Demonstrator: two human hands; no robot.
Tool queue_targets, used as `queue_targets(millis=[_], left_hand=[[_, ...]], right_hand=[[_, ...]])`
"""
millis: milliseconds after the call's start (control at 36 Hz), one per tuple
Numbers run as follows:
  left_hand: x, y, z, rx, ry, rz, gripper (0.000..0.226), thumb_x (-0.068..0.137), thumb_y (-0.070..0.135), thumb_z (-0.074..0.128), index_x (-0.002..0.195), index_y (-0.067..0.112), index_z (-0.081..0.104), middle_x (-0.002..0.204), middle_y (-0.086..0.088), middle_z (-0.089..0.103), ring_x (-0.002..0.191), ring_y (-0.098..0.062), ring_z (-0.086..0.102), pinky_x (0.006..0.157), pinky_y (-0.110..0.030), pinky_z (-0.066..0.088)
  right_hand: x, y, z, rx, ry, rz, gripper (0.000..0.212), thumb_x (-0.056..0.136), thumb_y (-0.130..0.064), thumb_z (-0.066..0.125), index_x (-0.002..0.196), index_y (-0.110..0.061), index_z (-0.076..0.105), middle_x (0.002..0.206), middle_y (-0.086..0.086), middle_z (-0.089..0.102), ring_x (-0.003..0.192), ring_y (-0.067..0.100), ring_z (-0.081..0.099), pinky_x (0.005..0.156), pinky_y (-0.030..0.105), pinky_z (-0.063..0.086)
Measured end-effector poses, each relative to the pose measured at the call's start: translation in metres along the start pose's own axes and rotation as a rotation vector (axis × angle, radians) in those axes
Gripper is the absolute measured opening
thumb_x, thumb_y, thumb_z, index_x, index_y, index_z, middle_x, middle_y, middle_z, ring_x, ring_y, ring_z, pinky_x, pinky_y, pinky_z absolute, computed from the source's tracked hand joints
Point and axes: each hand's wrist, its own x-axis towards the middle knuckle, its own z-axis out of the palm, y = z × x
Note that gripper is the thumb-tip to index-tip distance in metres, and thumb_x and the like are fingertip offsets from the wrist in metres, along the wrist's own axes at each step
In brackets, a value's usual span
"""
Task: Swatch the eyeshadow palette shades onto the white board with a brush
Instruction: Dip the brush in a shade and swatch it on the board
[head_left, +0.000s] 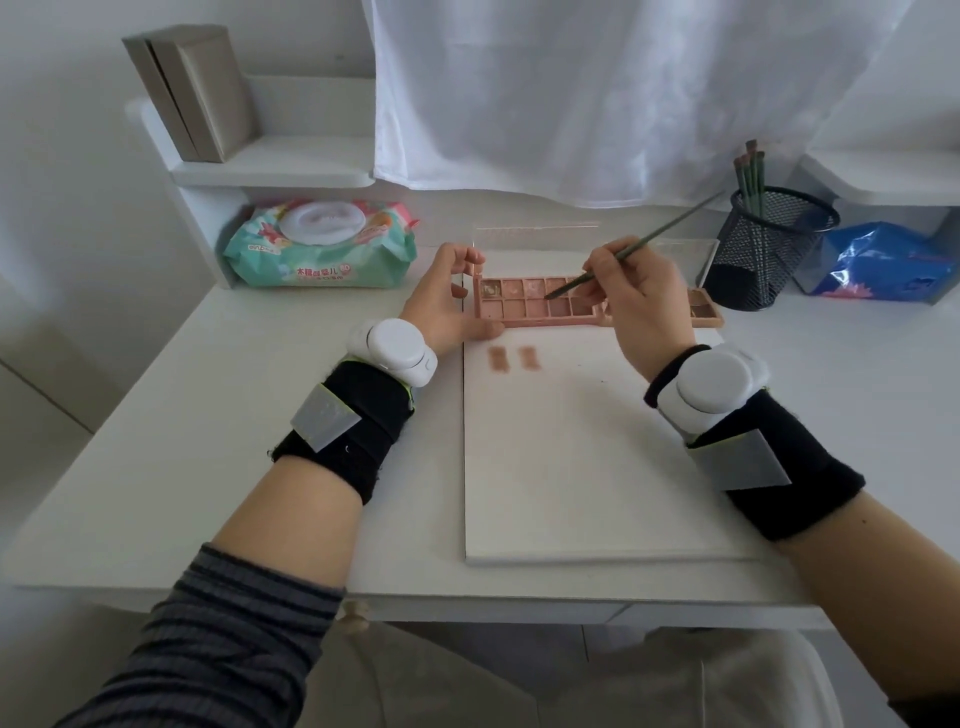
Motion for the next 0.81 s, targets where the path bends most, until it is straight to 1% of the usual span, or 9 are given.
queue_targets(millis=[56,111,167,222,278,417,583,667,806], left_hand=[[-0.002,0.001,0.0,-0.014,-0.009,-0.005,0.069,0.05,0.021,0.074,0.108,0.021,0.037,0.107,0.012,0.043,0.101,-0.012,0.046,0.079,-0.014,0.041],[-0.003,0.003,0.0,-0.04,-0.019,-0.035,0.069,0.051,0.019,0.075,0.109,0.023,0.037,0.112,0.006,0.042,0.086,-0.014,0.05,0.072,-0.015,0.045],[-0.004,0.004,0.001,-0.067,-0.025,-0.051,0.071,0.056,0.009,0.08,0.109,0.022,0.036,0.116,0.0,0.04,0.077,-0.016,0.05,0.063,-0.011,0.045],[-0.003,0.004,0.001,-0.083,-0.02,-0.067,0.068,0.064,-0.005,0.078,0.11,0.021,0.035,0.118,-0.003,0.039,0.076,-0.018,0.05,0.061,-0.012,0.046],[-0.003,0.004,0.001,-0.089,-0.017,-0.077,0.066,0.067,-0.009,0.075,0.111,0.02,0.035,0.118,-0.003,0.038,0.073,-0.015,0.05,0.061,-0.014,0.046],[-0.002,0.004,0.001,-0.096,-0.012,-0.087,0.066,0.067,-0.01,0.075,0.111,0.02,0.035,0.119,-0.003,0.038,0.073,-0.012,0.052,0.06,-0.012,0.046],[-0.002,0.004,0.002,-0.097,-0.01,-0.088,0.066,0.068,-0.01,0.075,0.111,0.02,0.034,0.119,-0.002,0.038,0.073,-0.013,0.051,0.061,-0.013,0.046],[-0.003,0.005,0.002,-0.102,-0.006,-0.089,0.066,0.068,-0.01,0.074,0.112,0.019,0.035,0.12,-0.003,0.038,0.072,-0.012,0.051,0.059,-0.011,0.046],[-0.004,0.008,0.002,-0.104,-0.007,-0.088,0.067,0.068,-0.011,0.074,0.112,0.019,0.034,0.12,-0.003,0.038,0.072,-0.011,0.051,0.06,-0.011,0.046]], right_hand=[[-0.001,-0.001,-0.006,-0.027,-0.046,0.01,0.022,0.096,-0.02,0.048,0.074,-0.022,0.053,0.072,0.008,0.066,0.065,0.019,0.059,0.067,0.035,0.048],[-0.007,0.001,-0.01,-0.04,-0.059,0.016,0.022,0.096,-0.019,0.047,0.074,-0.022,0.052,0.068,0.002,0.063,0.064,0.018,0.059,0.068,0.036,0.05],[-0.015,0.007,-0.009,-0.031,-0.05,-0.001,0.023,0.096,-0.018,0.047,0.074,-0.021,0.052,0.064,0.001,0.061,0.062,0.018,0.057,0.068,0.038,0.049],[-0.023,0.012,-0.007,-0.041,-0.047,-0.025,0.021,0.096,-0.022,0.047,0.076,-0.018,0.054,0.063,0.0,0.059,0.061,0.016,0.055,0.068,0.038,0.048],[-0.026,0.014,-0.007,-0.059,-0.055,-0.049,0.02,0.094,-0.028,0.046,0.079,-0.018,0.054,0.063,-0.002,0.058,0.063,0.016,0.055,0.069,0.039,0.047],[-0.026,0.016,-0.006,-0.124,-0.085,-0.109,0.012,0.091,-0.027,0.045,0.08,-0.027,0.051,0.066,-0.009,0.057,0.069,0.018,0.058,0.074,0.042,0.049],[-0.026,0.016,-0.003,-0.142,-0.112,-0.102,0.025,0.096,-0.018,0.049,0.078,-0.036,0.048,0.068,-0.011,0.057,0.073,0.021,0.06,0.08,0.047,0.049],[-0.026,0.016,-0.002,-0.162,-0.123,-0.103,0.024,0.095,-0.017,0.05,0.078,-0.034,0.048,0.066,-0.011,0.056,0.073,0.025,0.06,0.079,0.048,0.048],[-0.027,0.014,-0.005,-0.189,-0.15,-0.095,0.019,0.096,-0.015,0.048,0.078,-0.018,0.052,0.064,-0.004,0.056,0.07,0.026,0.058,0.074,0.045,0.048]])
